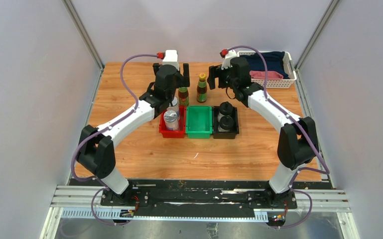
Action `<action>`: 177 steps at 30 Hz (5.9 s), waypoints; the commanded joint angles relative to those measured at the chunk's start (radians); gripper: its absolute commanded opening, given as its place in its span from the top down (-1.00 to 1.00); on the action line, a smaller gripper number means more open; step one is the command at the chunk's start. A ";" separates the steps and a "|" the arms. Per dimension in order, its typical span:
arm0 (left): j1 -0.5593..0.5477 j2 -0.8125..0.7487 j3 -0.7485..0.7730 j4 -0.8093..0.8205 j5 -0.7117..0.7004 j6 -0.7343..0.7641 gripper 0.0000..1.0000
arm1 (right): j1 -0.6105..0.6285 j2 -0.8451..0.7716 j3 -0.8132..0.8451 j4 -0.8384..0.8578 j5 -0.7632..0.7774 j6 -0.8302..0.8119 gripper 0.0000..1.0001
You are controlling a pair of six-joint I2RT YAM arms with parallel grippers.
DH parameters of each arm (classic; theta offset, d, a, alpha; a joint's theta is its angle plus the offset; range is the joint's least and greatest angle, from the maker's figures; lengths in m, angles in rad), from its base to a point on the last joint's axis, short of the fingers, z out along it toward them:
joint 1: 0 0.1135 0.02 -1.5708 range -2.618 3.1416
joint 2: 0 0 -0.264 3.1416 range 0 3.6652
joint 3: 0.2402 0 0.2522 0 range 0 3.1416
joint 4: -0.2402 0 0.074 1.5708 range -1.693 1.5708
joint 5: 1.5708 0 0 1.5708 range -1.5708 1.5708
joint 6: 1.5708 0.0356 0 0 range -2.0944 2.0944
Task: Organize the condiment bottles
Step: Pick up the bottle from the center of the board.
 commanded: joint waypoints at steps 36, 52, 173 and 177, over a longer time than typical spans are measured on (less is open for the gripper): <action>-0.007 0.115 -0.222 0.380 0.075 0.115 -0.72 | -0.012 0.000 0.048 -0.006 -0.025 -0.009 -0.76; -0.007 0.082 -0.233 0.391 0.066 0.115 -0.68 | -0.012 -0.001 0.040 -0.003 -0.031 0.000 -0.76; 0.082 0.500 0.770 -0.902 0.299 -0.068 -0.28 | -0.063 -0.028 -0.008 0.007 0.035 0.035 -0.76; 0.082 0.501 0.772 -0.902 0.297 -0.067 -0.22 | -0.063 -0.027 -0.008 0.007 0.035 0.035 -0.76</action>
